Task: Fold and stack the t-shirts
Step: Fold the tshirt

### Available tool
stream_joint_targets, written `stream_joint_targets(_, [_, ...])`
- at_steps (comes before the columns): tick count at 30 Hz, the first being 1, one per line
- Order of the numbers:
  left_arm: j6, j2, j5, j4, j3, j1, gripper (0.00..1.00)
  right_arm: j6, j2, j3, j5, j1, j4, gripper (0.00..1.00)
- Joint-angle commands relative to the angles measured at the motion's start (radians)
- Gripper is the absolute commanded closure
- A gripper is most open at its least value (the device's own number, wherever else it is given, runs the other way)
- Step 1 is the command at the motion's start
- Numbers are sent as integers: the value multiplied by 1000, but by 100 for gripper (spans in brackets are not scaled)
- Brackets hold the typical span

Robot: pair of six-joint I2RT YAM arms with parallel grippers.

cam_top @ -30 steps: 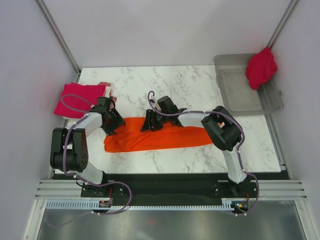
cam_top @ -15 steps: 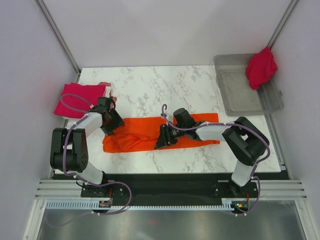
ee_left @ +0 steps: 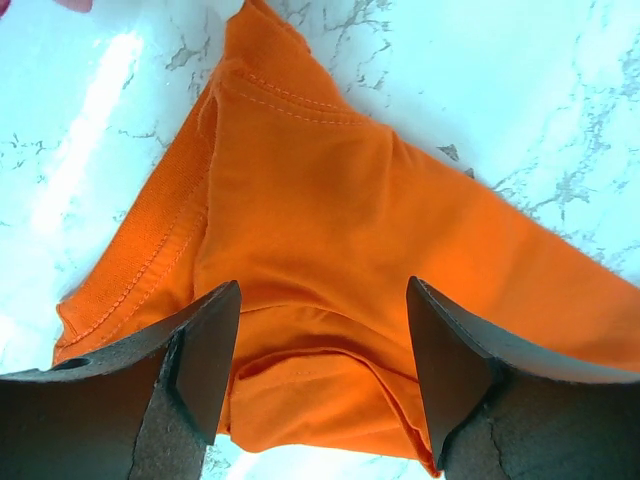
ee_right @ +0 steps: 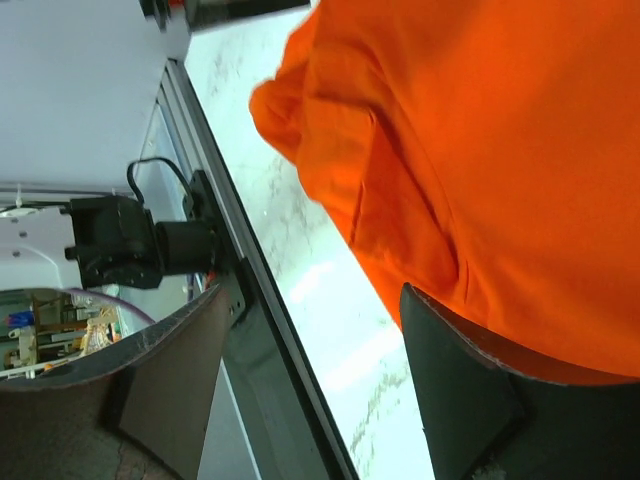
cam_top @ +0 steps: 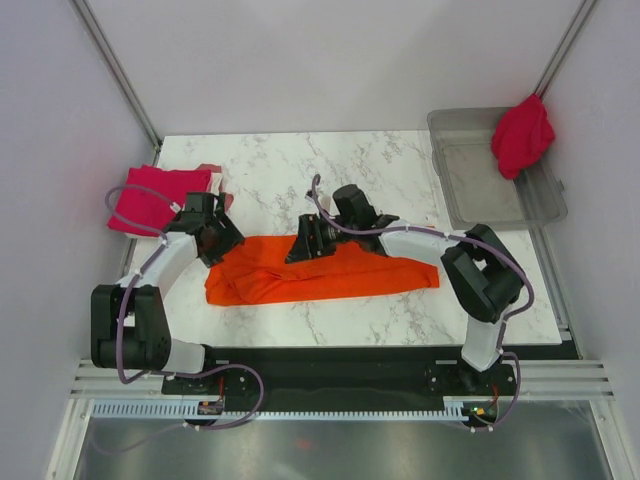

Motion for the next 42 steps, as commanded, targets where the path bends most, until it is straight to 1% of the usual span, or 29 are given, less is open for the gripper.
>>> stream_joint_targets(1, [-16,-24,32,-8,2,4,25,0,107,120,13,14,25,23])
stream_joint_targets(5, [-16,28,40,-10,25,2,25,35,226,264,2,40,45,23])
stream_joint_targets(9, [-10,85,42,-10,54,2,25,51,334,367,-15,64,64,23])
stream_joint_targets(10, [-9,118,69,-14,69,2,25,48,370,384,-15,69,65,24])
stream_joint_targets(12, [-7,152,68,-26,88,4,25,37,408,421,-4,90,65,24])
stream_joint_targets(16, [-4,221,68,-43,116,4,25,54,454,446,-18,116,88,25])
stream_joint_targets(19, [-7,235,66,-45,117,4,25,49,462,436,-21,139,103,26])
stream_joint_targets(25, [-4,230,49,-43,117,4,25,-6,459,427,-30,158,45,28])
stream_joint_targets(28, [1,229,49,-43,119,4,25,-17,433,380,-87,165,47,31])
stream_joint_targets(29, [1,226,51,-45,119,4,25,-25,419,337,-114,168,53,32])
stream_joint_targets(31, [2,227,49,-45,120,4,25,-28,356,273,-142,172,70,33])
stream_joint_targets(32, [2,229,49,-46,120,4,25,-16,329,189,-153,173,112,33])
stream_joint_targets(34, [5,227,49,-48,122,4,25,-8,234,106,-174,172,158,34])
stream_joint_targets(37, [5,217,49,-50,116,2,25,-18,99,-46,-132,172,156,35])
stream_joint_targets(39, [5,208,13,-50,111,1,25,-20,18,-135,-118,172,156,33])
stream_joint_targets(42, [10,183,-6,-51,108,-1,25,-29,-64,-192,-70,172,124,30])
